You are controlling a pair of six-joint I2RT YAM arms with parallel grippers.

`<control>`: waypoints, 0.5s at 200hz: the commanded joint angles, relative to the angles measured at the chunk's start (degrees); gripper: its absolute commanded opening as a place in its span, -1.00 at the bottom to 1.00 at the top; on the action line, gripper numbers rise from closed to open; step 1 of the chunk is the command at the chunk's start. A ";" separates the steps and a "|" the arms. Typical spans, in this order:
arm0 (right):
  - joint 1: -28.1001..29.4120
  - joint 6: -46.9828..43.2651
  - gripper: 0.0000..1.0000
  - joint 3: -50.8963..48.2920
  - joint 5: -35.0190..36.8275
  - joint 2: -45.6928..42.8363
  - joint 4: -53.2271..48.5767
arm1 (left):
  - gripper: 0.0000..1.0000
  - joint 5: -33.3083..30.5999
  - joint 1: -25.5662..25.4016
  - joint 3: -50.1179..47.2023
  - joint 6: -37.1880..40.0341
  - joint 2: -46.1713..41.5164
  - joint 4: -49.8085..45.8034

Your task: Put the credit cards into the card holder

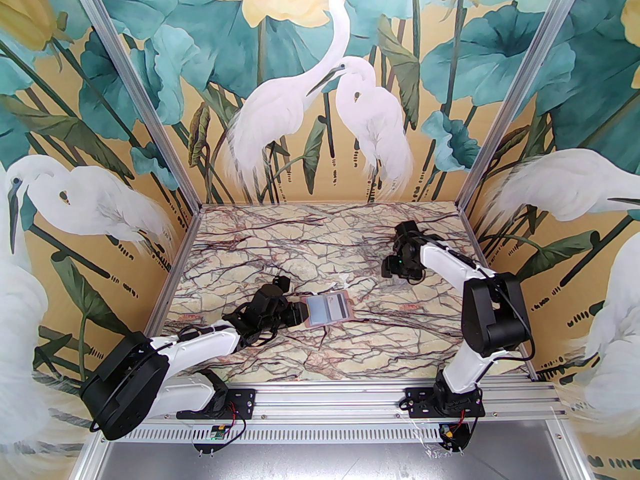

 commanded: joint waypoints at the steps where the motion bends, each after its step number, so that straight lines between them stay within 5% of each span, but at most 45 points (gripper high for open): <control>1: 1.16 0.08 0.39 2.68 2.94 -1.42 -3.71 | -0.21 0.33 0.36 -0.11 -0.12 0.68 0.29; 100: 1.90 -0.75 0.39 8.67 17.36 1.56 -9.92 | -0.21 0.66 0.38 -1.32 -0.38 1.63 2.13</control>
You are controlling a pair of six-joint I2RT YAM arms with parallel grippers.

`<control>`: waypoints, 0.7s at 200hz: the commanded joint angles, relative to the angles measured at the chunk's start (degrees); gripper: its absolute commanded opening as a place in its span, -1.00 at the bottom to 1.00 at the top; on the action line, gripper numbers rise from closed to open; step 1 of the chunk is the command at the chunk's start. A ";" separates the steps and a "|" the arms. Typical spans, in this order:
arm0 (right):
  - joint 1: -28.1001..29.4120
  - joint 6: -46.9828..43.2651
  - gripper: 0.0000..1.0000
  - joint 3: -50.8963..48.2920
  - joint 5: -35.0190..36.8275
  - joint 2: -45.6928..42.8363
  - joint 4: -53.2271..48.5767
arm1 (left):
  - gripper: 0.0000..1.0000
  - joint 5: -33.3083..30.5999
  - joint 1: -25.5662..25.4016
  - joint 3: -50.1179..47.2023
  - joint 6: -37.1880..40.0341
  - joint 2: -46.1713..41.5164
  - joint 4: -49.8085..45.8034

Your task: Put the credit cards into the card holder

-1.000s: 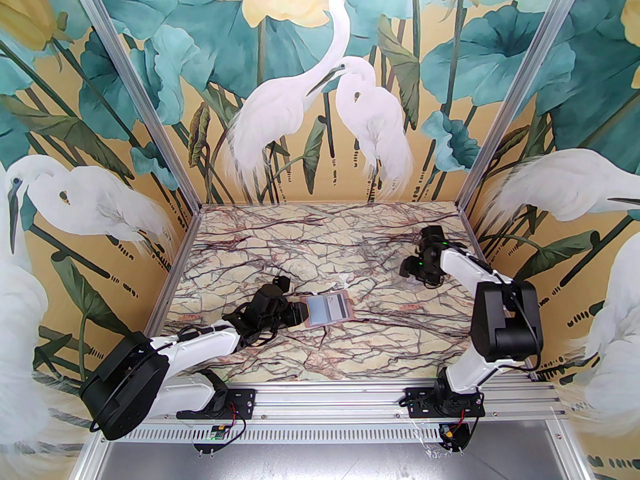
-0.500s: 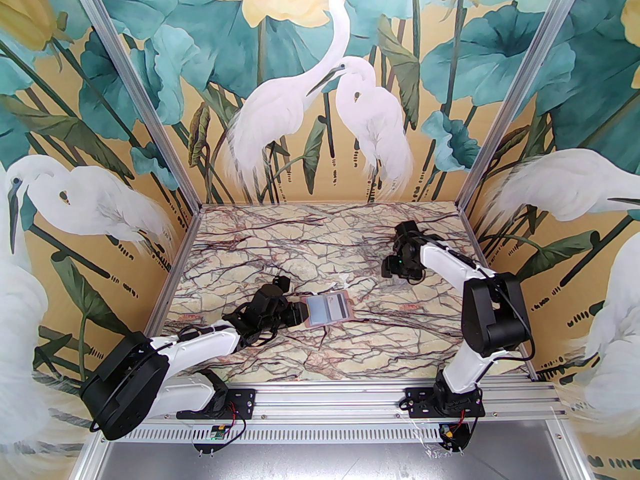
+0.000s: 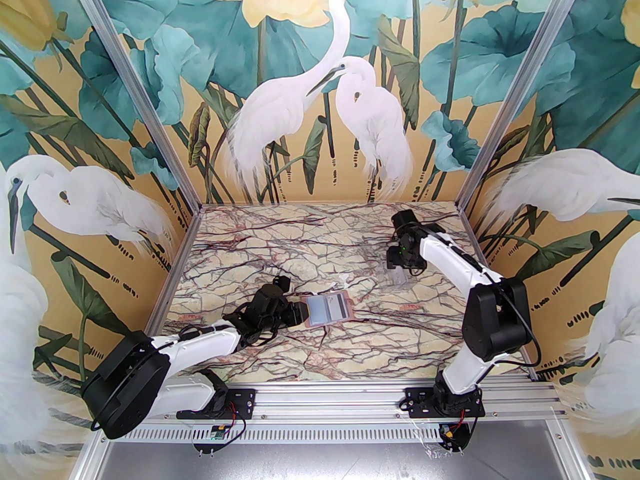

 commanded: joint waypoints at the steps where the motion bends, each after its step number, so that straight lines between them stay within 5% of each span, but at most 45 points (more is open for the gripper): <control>1: 0.11 -0.78 0.39 1.09 4.38 2.49 -2.10 | -0.21 0.69 0.39 -1.17 -0.38 0.93 1.52; 140: -0.24 -1.97 0.46 2.05 5.60 9.92 -2.21 | -0.21 0.89 0.43 -1.80 -0.39 3.52 3.82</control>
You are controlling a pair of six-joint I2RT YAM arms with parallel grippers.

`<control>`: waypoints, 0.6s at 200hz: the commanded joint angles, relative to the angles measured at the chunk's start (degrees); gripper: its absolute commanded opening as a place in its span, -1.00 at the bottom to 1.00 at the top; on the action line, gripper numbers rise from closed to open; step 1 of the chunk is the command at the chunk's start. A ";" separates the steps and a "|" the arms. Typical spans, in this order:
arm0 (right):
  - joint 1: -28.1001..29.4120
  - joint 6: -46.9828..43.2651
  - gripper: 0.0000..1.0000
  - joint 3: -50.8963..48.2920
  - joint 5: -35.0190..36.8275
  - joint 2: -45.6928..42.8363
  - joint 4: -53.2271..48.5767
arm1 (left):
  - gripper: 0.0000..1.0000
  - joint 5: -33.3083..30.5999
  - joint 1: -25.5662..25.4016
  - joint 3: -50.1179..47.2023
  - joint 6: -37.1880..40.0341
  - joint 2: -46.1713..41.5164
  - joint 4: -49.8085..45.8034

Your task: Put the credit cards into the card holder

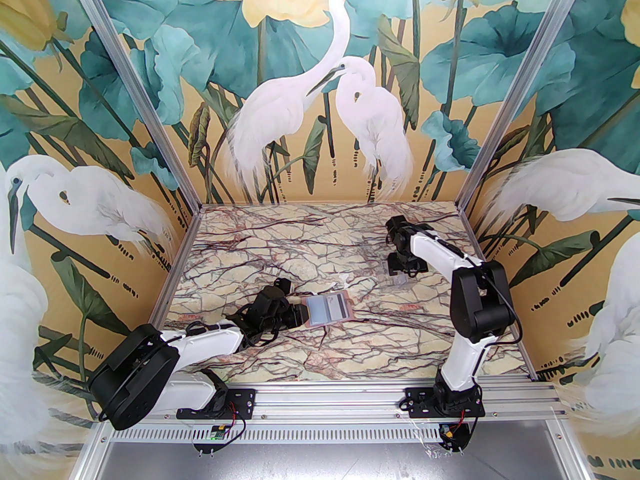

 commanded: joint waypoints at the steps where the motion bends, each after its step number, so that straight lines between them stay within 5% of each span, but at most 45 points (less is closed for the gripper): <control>1: -0.24 -0.49 0.46 1.16 1.37 1.64 -0.68 | -0.21 0.83 0.39 -0.87 -0.43 0.84 1.06; 120: -0.42 -0.41 0.41 1.53 4.43 1.38 -1.14 | -0.21 0.97 0.37 -0.47 -0.47 2.56 1.43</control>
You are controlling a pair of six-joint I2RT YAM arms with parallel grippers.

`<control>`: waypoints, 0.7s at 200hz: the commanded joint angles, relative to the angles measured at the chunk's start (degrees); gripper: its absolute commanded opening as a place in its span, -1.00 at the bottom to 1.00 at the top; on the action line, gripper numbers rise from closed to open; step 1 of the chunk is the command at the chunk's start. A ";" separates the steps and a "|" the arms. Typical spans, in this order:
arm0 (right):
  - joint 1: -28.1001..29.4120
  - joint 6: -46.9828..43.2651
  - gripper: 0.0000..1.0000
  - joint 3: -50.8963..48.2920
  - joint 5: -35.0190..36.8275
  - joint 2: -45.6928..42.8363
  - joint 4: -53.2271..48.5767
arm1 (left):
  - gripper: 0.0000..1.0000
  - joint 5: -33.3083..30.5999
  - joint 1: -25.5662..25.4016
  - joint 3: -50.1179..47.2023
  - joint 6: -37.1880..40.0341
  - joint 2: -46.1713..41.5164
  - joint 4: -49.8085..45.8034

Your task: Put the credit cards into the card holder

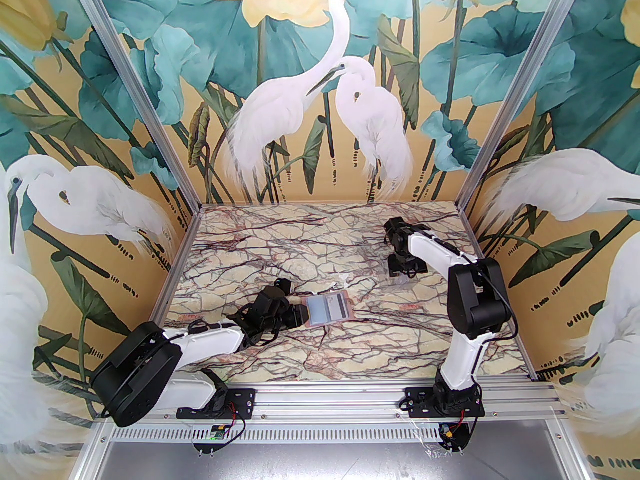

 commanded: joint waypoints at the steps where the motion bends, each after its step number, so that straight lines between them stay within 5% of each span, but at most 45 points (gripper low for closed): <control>1: -0.31 -0.42 0.41 1.45 2.55 0.22 -0.92 | -0.21 0.97 0.37 -0.46 -0.45 1.00 0.97; 140: -0.58 -0.35 0.29 2.00 2.71 -2.83 -1.59 | -0.21 1.32 0.37 -0.12 -0.41 2.00 0.88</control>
